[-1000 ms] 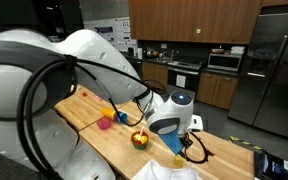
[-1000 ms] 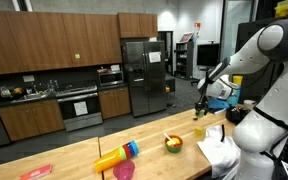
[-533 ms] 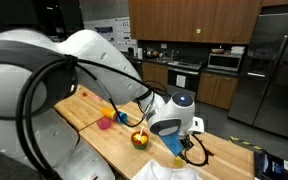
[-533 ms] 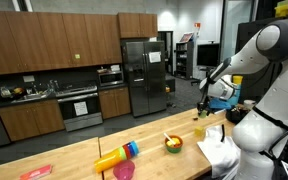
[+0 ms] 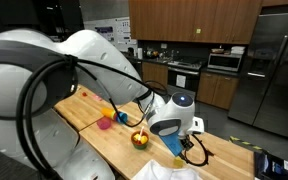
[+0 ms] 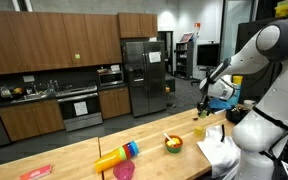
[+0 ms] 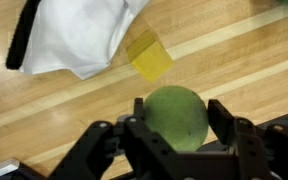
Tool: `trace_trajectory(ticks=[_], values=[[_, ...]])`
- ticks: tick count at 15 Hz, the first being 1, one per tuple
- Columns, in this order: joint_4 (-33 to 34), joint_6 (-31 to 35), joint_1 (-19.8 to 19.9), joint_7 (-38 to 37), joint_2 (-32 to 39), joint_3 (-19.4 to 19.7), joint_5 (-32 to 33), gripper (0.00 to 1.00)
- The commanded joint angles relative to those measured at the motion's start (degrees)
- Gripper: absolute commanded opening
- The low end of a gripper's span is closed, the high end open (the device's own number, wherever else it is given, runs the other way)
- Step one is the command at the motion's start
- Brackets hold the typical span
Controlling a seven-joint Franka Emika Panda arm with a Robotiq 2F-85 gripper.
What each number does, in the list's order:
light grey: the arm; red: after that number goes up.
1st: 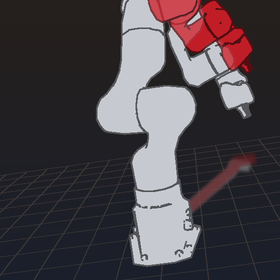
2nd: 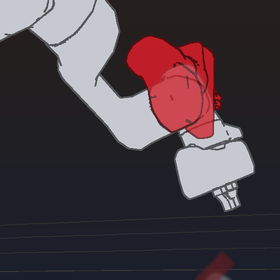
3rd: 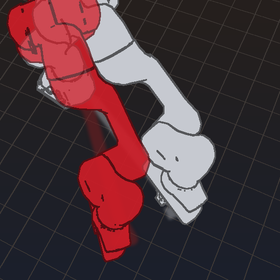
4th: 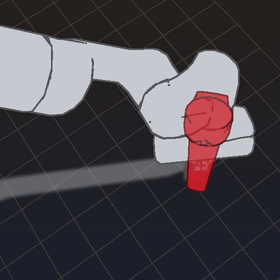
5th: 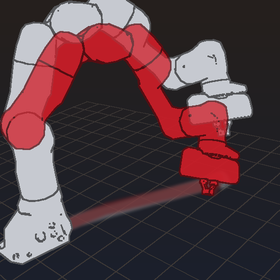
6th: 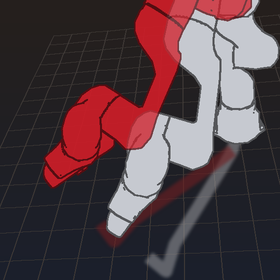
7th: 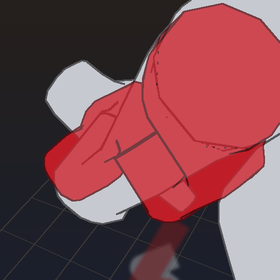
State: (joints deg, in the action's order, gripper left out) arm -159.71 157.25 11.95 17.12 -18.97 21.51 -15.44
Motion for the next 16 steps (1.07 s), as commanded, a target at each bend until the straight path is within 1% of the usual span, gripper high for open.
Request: trace_trajectory(ticks=[1, 12, 13, 14, 15, 16], values=[[0.0, -0.1, -0.4, -0.5, -0.2, 0.5, 0.6, 0.64], [0.0, -0.1, -0.4, -0.6, -0.2, 0.5, 0.6, 0.64], [0.0, -0.5, -0.2, 0.0, -0.2, 0.7, 1.0, 0.39], [0.0, -1.3, -0.7, 1.2, -0.3, 1.4, 0.4, 0.39], [0.0, -4.7, -2.3, 6.3, -1.1, 3.7, -3.2, 0.39], [0.0, -8.3, -4.6, 12.1, -1.8, 7.0, -6.9, 0.39]])
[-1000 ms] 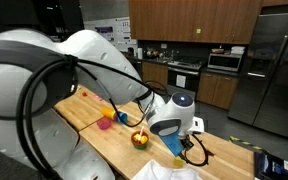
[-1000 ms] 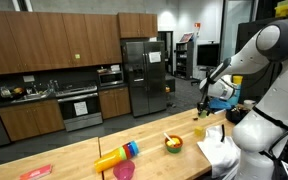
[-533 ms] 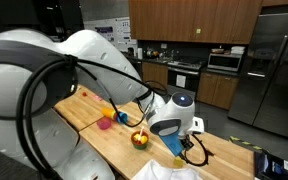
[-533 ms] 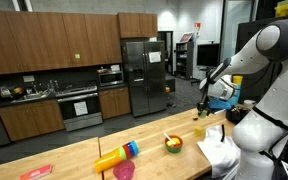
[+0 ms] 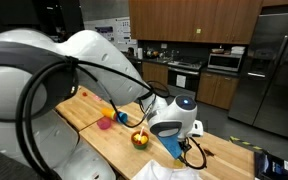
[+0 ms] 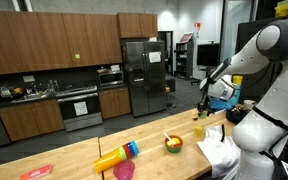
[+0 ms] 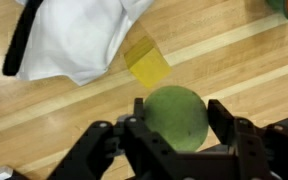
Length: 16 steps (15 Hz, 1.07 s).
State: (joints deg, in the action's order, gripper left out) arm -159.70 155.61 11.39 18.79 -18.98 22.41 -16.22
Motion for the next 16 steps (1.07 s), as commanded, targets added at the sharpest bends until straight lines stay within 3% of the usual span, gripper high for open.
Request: trace_trajectory(ticks=[1, 3, 6, 7, 9, 13, 14, 16], values=[[0.0, -9.6, -4.2, 14.3, -1.4, 8.0, -8.3, 0.39], [0.0, -16.7, -3.0, 22.4, -0.2, 12.8, -9.9, 0.39], [-0.1, -21.4, 2.4, 28.0, 3.5, 16.8, -6.3, 0.39], [-0.2, -19.5, 1.1, 24.7, 1.8, 13.9, -7.7, 0.64], [-0.3, -20.8, 3.1, 27.5, 3.1, 15.9, -7.1, 0.64], [-0.2, -21.0, 3.3, 28.0, 3.8, 15.7, -7.1, 0.64], [-0.2, -18.8, 3.1, 26.5, 4.9, 14.6, -6.0, 0.39], [-0.2, -14.5, 3.6, 23.2, 6.9, 12.6, -3.8, 0.39]])
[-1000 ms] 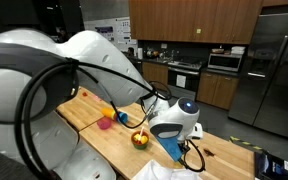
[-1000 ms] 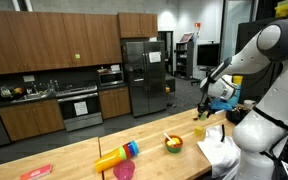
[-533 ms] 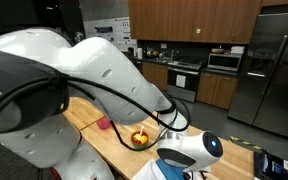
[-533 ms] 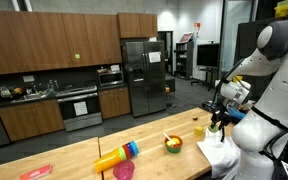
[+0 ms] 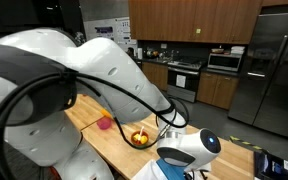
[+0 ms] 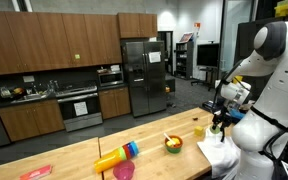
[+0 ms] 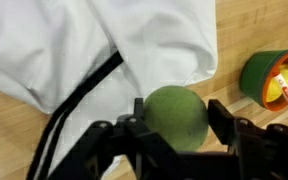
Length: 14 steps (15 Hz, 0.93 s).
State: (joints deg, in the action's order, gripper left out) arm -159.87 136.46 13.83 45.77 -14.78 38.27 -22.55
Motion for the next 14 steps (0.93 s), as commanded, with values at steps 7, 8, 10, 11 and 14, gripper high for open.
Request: trace_trajectory(ticks=[7, 8, 10, 11, 14], values=[[0.0, 14.2, 1.7, -13.9, 9.9, -10.1, 8.3, 0.39], [0.0, 14.6, 1.6, -14.0, 10.6, -10.9, 7.7, 0.39], [0.2, 14.6, 1.7, -14.3, 12.0, -12.2, 7.3, 0.39], [0.4, 14.5, 1.7, -14.4, 12.7, -12.8, 7.1, 0.39], [1.0, 13.2, 2.9, -15.1, 15.0, -13.6, 9.2, 0.39]])
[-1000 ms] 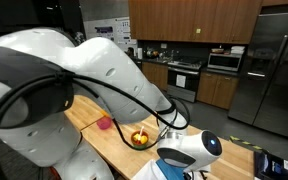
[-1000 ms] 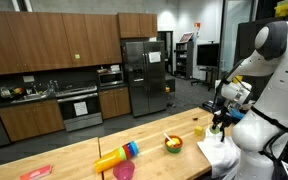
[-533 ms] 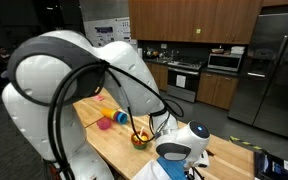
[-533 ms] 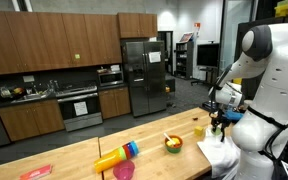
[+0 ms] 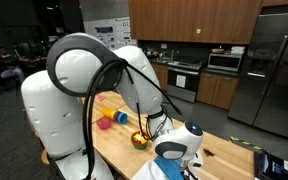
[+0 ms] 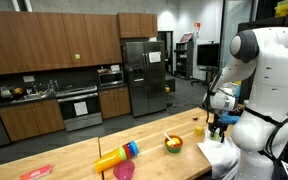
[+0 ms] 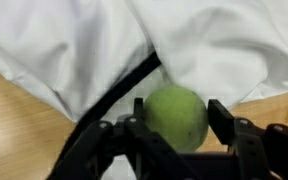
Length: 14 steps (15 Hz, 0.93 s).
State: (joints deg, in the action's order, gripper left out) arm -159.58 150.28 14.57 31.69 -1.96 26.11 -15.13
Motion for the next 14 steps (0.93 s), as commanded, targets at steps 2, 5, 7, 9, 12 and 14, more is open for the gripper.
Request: trace_trajectory(ticks=[2, 5, 7, 9, 12, 14], values=[[0.9, -1.5, 3.3, -0.7, 2.9, -1.7, 2.5, 0.39], [0.6, -1.9, 3.6, -0.3, 1.8, -2.7, 1.4, 0.89], [0.6, -2.1, 3.8, -0.3, 1.7, -2.9, 1.5, 0.7], [0.6, -2.1, 3.9, -0.3, 1.7, -3.2, 1.5, 0.82], [0.6, -2.1, 3.8, -0.3, 1.7, -3.3, 1.5, 0.89], [0.6, -1.9, 3.8, -1.4, 1.7, -3.4, 2.6, 0.99]])
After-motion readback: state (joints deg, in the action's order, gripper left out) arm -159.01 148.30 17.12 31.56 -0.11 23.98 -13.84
